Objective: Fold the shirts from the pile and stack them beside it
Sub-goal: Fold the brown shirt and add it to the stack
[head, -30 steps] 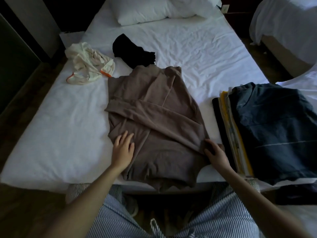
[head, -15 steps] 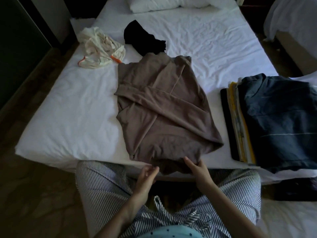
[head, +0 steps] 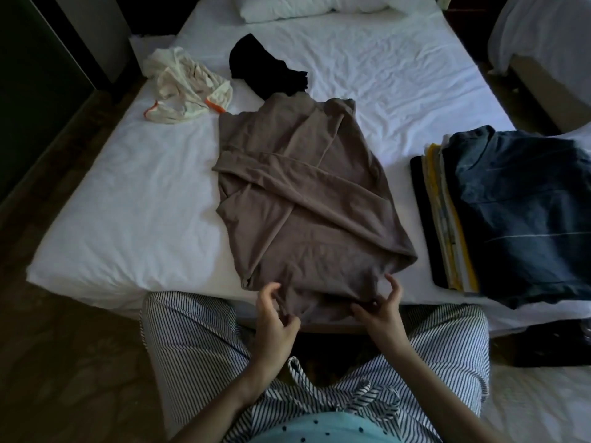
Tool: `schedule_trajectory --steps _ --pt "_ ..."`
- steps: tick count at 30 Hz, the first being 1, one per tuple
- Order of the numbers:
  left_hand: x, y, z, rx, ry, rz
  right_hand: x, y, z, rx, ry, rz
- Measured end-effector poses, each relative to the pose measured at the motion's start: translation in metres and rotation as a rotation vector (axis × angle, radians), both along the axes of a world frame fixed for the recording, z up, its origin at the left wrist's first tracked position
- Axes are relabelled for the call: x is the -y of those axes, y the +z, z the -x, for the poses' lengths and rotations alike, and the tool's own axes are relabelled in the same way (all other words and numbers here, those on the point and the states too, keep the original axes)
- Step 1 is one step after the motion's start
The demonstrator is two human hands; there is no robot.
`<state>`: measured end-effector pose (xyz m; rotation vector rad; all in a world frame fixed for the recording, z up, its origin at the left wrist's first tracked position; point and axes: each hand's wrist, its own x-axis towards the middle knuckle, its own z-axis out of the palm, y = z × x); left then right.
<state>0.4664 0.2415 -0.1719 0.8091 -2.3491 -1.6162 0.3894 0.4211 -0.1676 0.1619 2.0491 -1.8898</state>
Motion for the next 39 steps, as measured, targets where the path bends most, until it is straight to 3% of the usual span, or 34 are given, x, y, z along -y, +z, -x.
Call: schedule_trajectory --steps 3,8,13,19,24,28,32,34,37,39 --pt "0.000 -0.011 0.000 0.018 -0.085 0.212 -0.001 -0.001 -0.002 -0.147 0.051 -0.209" --pt "0.006 -0.016 0.002 0.054 -0.089 0.255 0.001 0.004 -0.007 -0.389 0.033 -0.491" --pt "0.012 -0.016 -0.012 -0.119 -0.063 0.345 -0.014 -0.004 -0.007 -0.340 0.133 -0.687" --pt "0.020 -0.018 -0.033 -0.042 -0.148 0.054 -0.034 -0.015 -0.012 -0.332 0.138 -0.483" --pt "0.015 -0.008 -0.031 0.094 -0.139 -0.136 -0.039 -0.008 -0.008 -0.027 0.045 -0.117" --pt "0.020 -0.001 -0.034 0.086 -0.109 -0.199 -0.049 -0.005 -0.004 -0.018 0.204 -0.168" --pt "0.027 0.019 -0.019 0.061 -0.077 -0.317 -0.048 -0.001 0.023 -0.208 0.419 -0.424" --pt "0.031 0.031 0.003 0.043 -0.015 -0.406 -0.036 0.012 0.043 -0.252 0.402 -0.442" --pt "0.040 0.045 0.048 0.103 0.179 -0.566 -0.008 0.041 0.077 -0.035 0.233 -0.191" --pt "0.048 0.049 0.076 0.148 0.328 -0.724 0.011 0.051 0.099 0.158 0.177 -0.145"
